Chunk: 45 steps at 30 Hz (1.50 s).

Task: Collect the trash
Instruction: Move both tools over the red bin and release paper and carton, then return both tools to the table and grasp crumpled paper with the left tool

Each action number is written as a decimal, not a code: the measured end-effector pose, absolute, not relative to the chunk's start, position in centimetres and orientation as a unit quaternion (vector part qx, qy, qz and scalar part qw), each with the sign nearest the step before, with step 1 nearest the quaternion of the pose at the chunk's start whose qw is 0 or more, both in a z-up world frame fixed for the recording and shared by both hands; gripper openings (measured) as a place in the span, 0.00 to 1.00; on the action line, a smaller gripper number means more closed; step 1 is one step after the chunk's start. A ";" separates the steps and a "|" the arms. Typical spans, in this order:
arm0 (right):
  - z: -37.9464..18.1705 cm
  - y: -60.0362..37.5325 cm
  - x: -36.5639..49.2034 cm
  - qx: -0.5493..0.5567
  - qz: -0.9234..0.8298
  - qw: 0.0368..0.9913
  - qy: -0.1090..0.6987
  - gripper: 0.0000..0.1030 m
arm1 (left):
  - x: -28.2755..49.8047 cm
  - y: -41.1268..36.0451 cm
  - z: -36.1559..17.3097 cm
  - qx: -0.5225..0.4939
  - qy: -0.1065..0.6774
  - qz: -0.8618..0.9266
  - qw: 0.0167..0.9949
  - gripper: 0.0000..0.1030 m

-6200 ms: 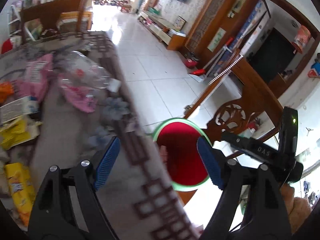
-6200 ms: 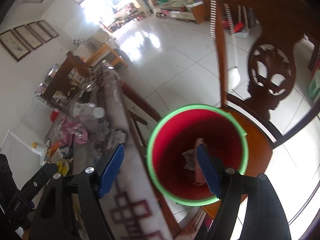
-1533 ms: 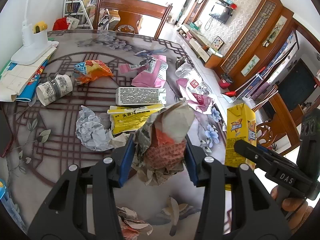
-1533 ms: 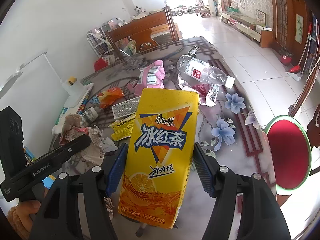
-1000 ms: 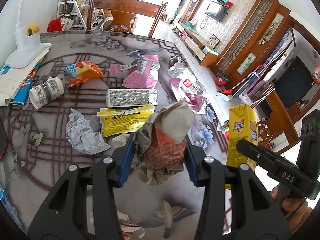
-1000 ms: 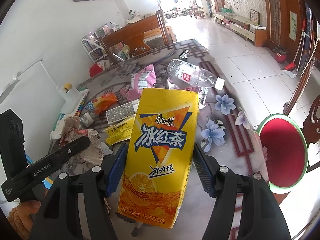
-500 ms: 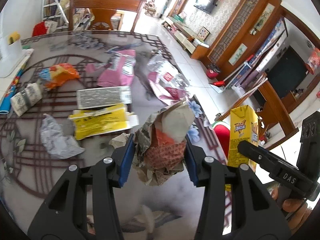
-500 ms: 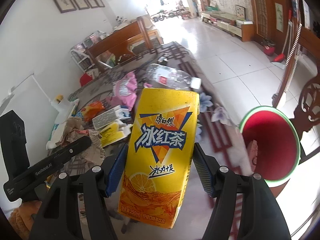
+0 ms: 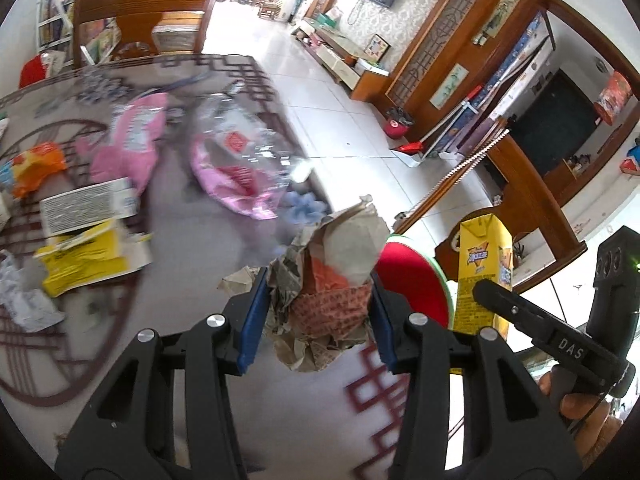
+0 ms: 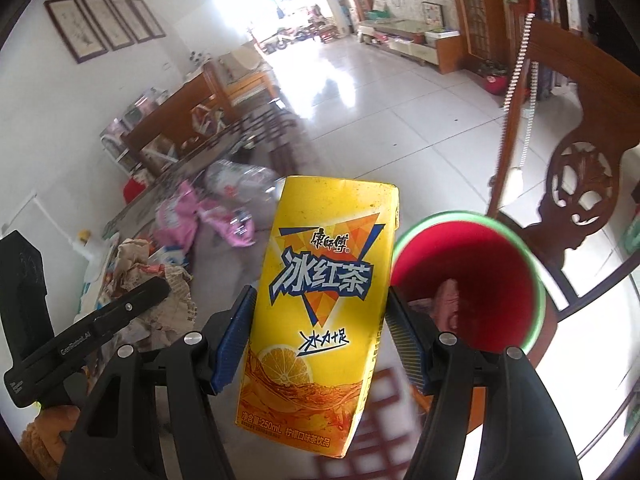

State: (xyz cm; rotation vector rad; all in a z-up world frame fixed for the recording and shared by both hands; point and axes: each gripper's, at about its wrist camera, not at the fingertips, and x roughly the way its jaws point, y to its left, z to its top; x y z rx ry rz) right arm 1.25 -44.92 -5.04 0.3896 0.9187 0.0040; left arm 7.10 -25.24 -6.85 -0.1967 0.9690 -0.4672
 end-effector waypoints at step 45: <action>-7.5 -40.7 5.8 0.173 0.050 0.860 0.478 0.72 | 6.5 -16.5 -6.1 -0.102 0.444 -0.123 0.882 0.74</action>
